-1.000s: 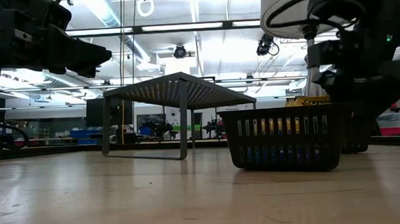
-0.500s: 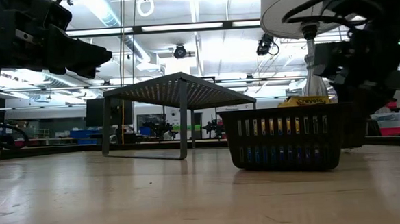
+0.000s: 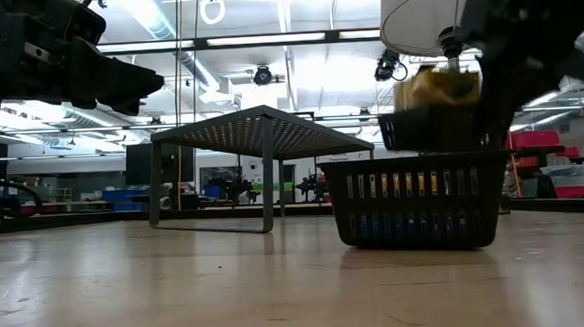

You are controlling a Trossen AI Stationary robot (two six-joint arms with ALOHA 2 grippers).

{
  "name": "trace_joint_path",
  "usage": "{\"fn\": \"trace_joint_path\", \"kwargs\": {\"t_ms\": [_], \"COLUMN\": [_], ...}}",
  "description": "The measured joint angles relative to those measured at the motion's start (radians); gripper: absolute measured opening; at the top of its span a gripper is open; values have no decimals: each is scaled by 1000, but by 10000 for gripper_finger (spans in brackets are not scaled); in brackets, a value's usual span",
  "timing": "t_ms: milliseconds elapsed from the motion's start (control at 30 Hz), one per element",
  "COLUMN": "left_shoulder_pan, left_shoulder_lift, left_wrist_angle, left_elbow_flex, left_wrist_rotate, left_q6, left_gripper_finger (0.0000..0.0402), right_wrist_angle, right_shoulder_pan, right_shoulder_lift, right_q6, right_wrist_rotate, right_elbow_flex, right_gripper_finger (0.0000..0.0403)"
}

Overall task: Pick & Place Office Desk Supplies
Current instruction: Put the right black bin on the shelf

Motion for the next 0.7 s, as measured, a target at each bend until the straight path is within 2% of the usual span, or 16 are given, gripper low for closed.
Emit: {"fn": "trace_joint_path", "kwargs": {"t_ms": [233, 367, 567, 700], "left_shoulder_pan": [0, 0, 0, 0], "left_shoulder_lift": [0, 0, 0, 0], "left_wrist_angle": [-1, -1, -1, -1], "left_elbow_flex": [0, 0, 0, 0], "left_wrist_rotate": [0, 0, 0, 0], "left_q6": [-3, -6, -6, -7], "left_gripper_finger": [103, 103, 103, 103], "right_wrist_angle": [-69, -97, -67, 2], "right_shoulder_pan": [-16, -59, -167, -253], "right_shoulder_lift": [0, -1, -1, -1], "right_q6": [-179, -299, -519, -659], "right_wrist_rotate": [-6, -54, -162, -178], "right_elbow_flex": [200, 288, 329, 329], "right_gripper_finger": [2, 2, 2, 2]}}
